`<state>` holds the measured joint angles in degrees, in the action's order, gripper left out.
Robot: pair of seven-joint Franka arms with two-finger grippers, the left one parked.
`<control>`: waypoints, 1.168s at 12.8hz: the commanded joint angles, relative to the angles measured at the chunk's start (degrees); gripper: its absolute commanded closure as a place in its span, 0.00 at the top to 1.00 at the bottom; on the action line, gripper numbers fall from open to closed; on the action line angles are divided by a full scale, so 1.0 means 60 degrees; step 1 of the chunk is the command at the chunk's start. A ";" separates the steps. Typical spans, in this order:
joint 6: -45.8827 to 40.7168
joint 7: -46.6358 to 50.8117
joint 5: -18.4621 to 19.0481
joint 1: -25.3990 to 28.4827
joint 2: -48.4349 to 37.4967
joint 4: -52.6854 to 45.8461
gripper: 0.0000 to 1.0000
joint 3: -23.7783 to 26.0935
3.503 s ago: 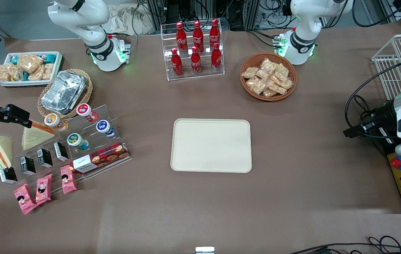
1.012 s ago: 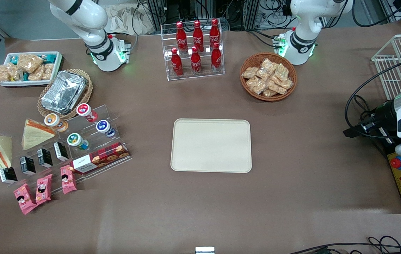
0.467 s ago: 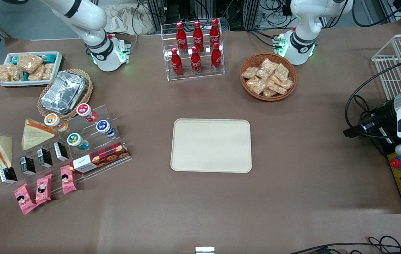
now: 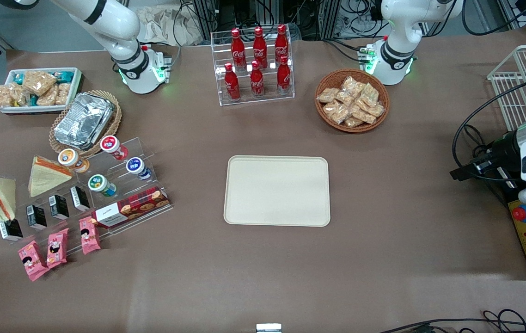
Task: Place sandwich on tray
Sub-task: 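Lower the open right gripper around the upright wrapped cucumber-tomato sandwich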
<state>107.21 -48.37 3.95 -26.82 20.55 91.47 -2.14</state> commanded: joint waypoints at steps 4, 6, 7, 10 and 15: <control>0.1055 -0.0214 0.0162 -0.0100 -0.0130 0.0983 1.00 0.0049; 0.1290 -0.0229 0.0162 -0.0202 -0.0130 0.1189 1.00 0.0035; 0.1349 -0.0418 0.0162 -0.0290 -0.0115 0.1219 1.00 0.0035; 0.1437 -0.0478 0.0162 -0.0305 -0.0115 0.1336 1.00 0.0049; 0.1701 -0.0376 0.0103 -0.0261 0.0002 0.1468 0.99 0.0064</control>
<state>115.66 -50.66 4.01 -28.25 20.58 99.26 -2.05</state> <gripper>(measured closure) 0.000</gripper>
